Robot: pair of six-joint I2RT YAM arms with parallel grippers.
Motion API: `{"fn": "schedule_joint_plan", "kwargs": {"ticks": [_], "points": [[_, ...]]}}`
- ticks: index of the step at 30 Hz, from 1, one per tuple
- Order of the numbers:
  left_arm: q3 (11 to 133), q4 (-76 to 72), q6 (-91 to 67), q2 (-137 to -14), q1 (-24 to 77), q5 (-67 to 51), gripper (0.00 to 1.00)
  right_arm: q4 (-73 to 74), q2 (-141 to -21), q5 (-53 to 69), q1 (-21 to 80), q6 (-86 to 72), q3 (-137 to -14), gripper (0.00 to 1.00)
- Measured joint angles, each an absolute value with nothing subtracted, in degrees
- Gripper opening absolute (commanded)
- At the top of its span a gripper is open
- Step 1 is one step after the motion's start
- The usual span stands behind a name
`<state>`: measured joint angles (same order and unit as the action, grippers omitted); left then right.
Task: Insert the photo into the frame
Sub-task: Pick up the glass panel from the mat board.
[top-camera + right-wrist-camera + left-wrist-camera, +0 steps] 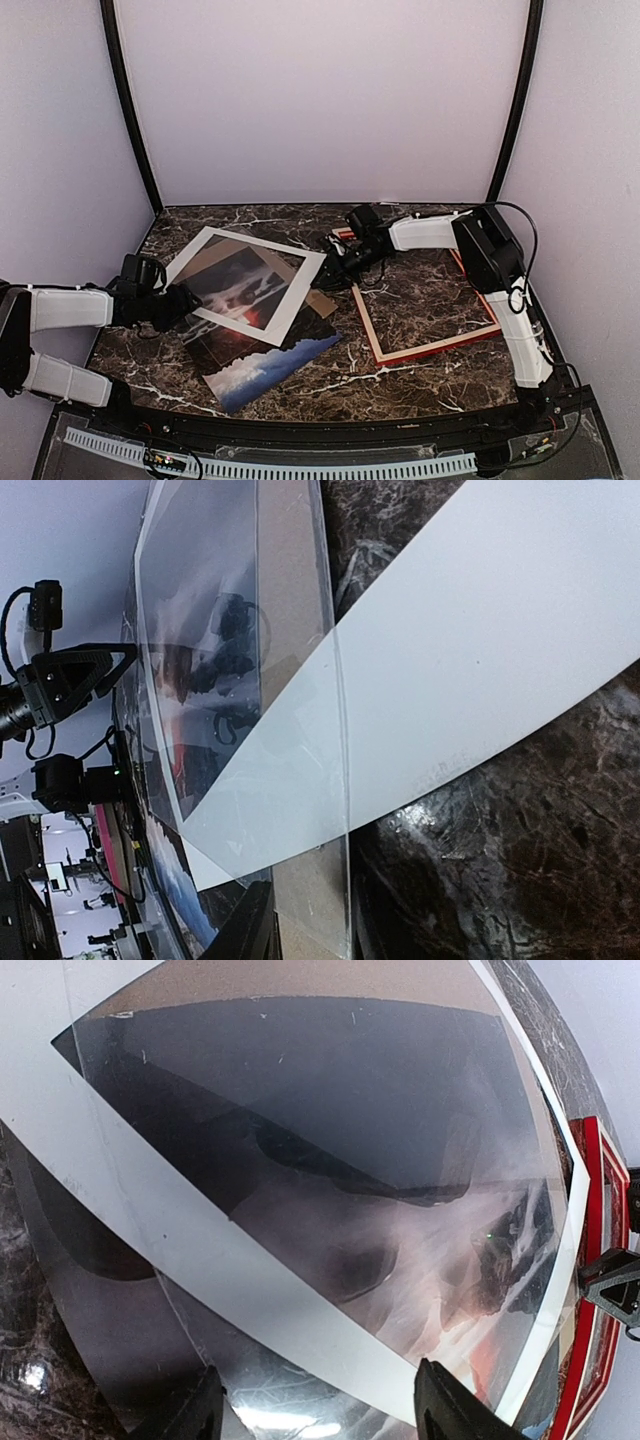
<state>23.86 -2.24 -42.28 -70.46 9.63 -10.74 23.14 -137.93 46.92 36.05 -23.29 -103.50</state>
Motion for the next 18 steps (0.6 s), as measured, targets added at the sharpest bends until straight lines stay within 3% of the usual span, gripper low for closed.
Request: {"fn": "schedule_joint_plan", "kwargs": {"ticks": [18], "points": [[22.37, -5.08, -42.52, -69.93, 10.26, -10.96, 0.66, 27.11, -136.46, 41.28, 37.58, -20.16, -105.58, 0.41]]}}
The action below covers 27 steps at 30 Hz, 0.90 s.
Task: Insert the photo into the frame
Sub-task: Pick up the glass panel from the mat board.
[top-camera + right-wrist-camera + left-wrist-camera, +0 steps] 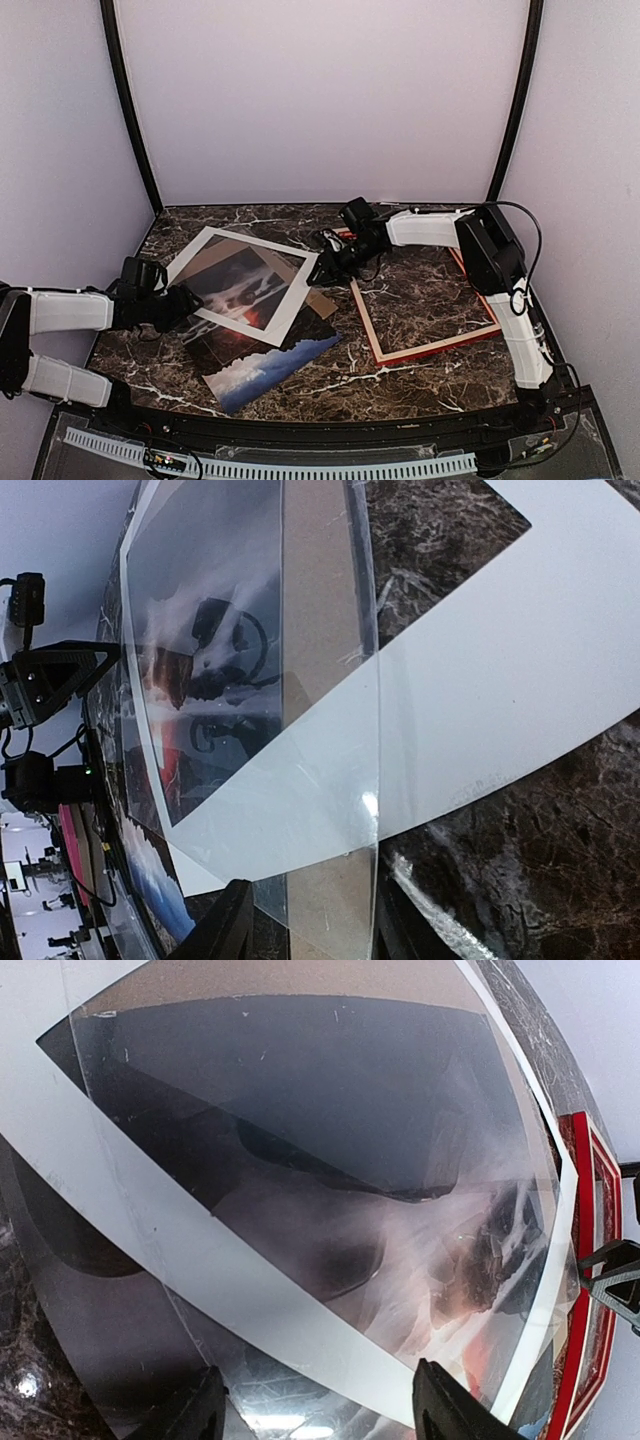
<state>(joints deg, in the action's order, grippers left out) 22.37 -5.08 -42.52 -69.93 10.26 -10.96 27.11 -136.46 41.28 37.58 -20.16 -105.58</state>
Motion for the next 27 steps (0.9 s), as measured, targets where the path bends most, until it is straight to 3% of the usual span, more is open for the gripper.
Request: {"fn": "schedule_joint_plan", "kwargs": {"ticks": [17, 27], "points": [[20.56, -7.49, -42.26, -68.16, 10.48, -11.46, 0.63, 28.01, -136.18, 42.92, 38.28, -20.27, -107.0, 0.32], [17.28, -12.19, -41.91, -65.98, 10.52, -11.64, 0.63, 22.79, -133.45, 46.74, 38.26, -27.14, -101.82, 0.3]]}}
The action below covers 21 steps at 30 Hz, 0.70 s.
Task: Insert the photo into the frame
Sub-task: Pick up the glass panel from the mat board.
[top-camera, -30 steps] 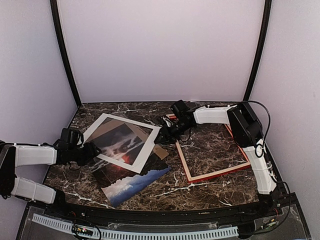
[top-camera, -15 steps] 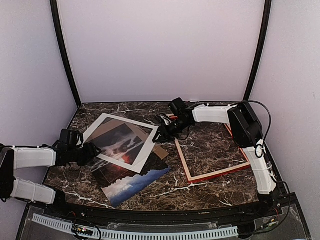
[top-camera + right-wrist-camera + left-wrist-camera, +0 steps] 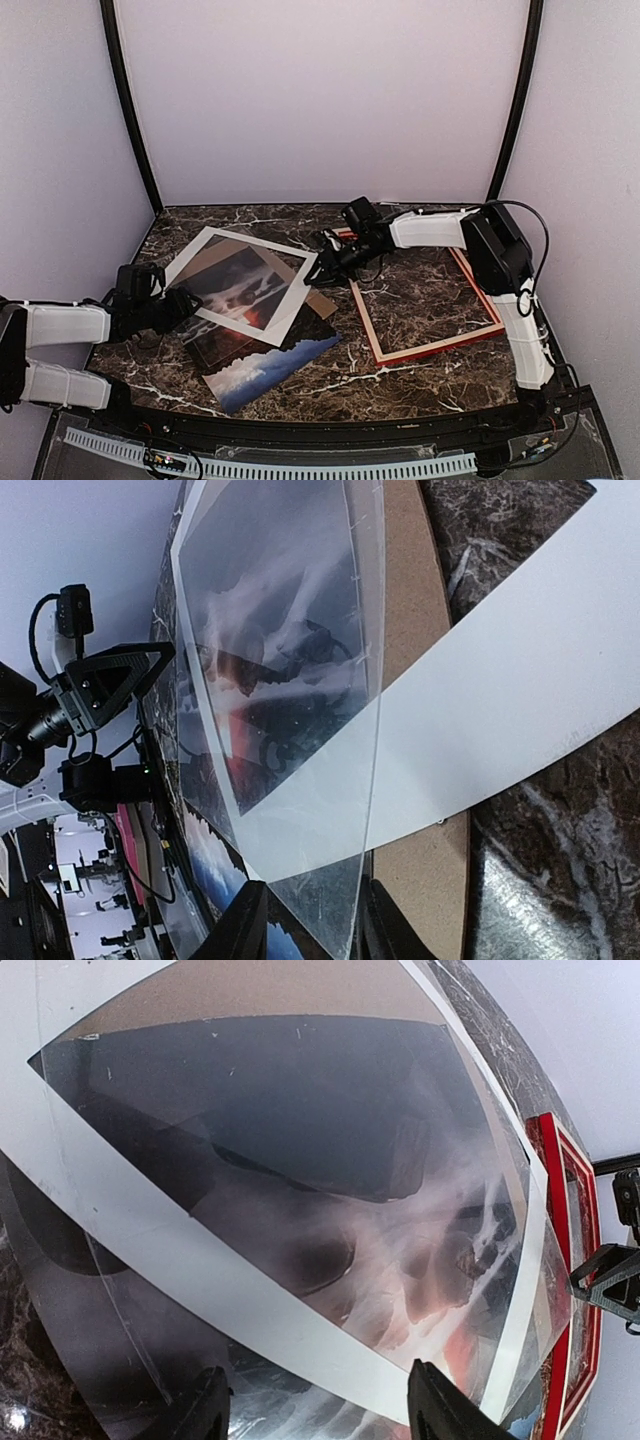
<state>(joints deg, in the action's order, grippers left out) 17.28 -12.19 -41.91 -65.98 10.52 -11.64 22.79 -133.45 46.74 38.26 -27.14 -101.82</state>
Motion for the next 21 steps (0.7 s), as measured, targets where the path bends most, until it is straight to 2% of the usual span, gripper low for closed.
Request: {"fn": "schedule_joint_plan", "kwargs": {"ticks": [14, 21], "points": [[15.92, -17.23, -41.63, -65.71, 10.85, -13.23, 0.63, 9.82, -131.57, 50.22, 38.37, -39.57, -91.9, 0.29], [16.95, -11.49, -41.76, -64.99, 10.94, -9.45, 0.68, 7.68, -131.57, 50.3, 38.72, -41.23, -91.9, 0.29]]}}
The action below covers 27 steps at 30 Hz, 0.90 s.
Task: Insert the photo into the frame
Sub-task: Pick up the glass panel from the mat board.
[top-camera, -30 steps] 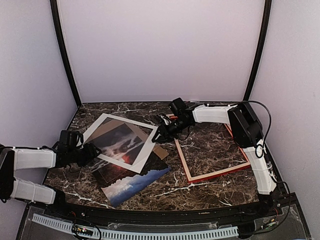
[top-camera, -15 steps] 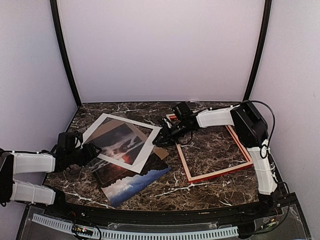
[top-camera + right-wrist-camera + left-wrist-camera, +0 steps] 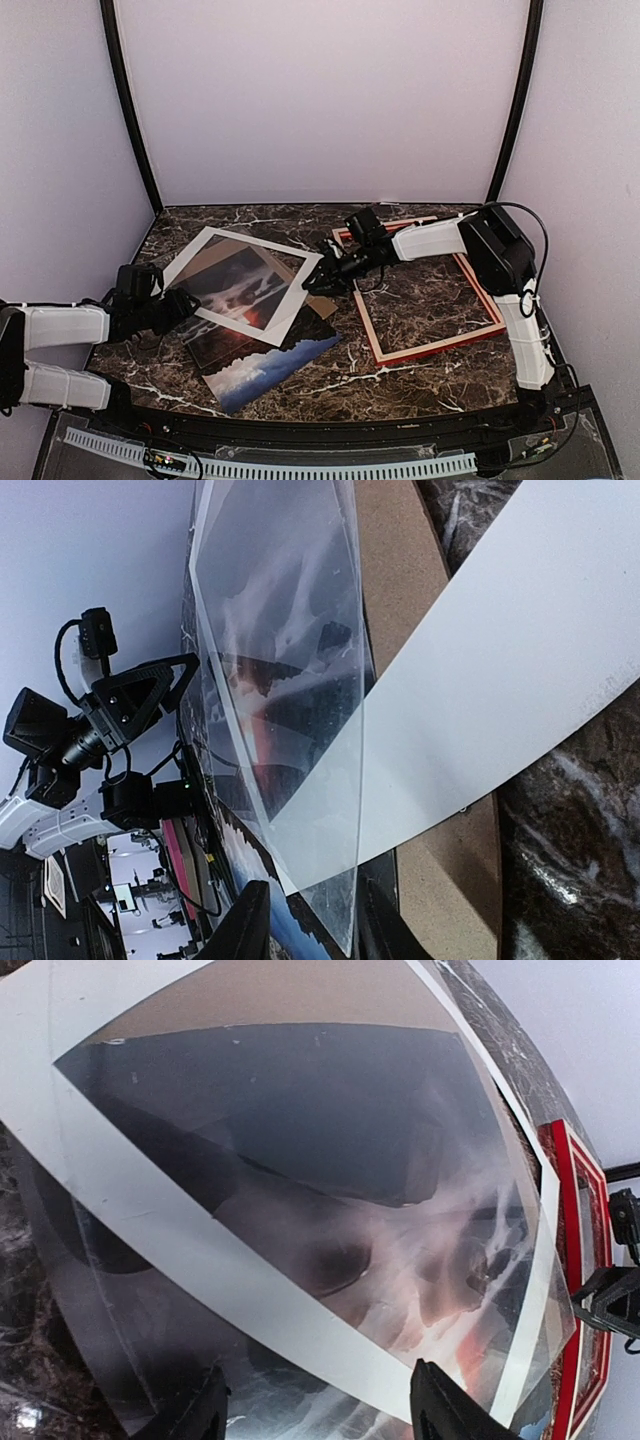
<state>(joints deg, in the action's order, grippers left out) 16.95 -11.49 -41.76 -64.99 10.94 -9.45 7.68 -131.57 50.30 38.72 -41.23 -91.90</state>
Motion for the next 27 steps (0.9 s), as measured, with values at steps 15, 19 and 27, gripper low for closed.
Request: {"fn": "schedule_joint_plan", "kwargs": {"ticks": [15, 19, 27], "points": [[23.81, 3.14, -39.75, -66.7, 10.13, 0.69, 0.78, 7.29, -131.59, 50.3, 38.76, -41.28, -91.92, 0.29], [24.43, 3.4, -39.2, -69.01, 9.87, 1.08, 0.78, 7.29, -131.85, 50.3, 38.76, -41.28, -92.09, 0.29], [25.52, 0.99, -38.52, -72.4, 9.85, 0.34, 0.74, 7.29, -133.03, 50.17, 38.76, -41.28, -92.31, 0.3]]}}
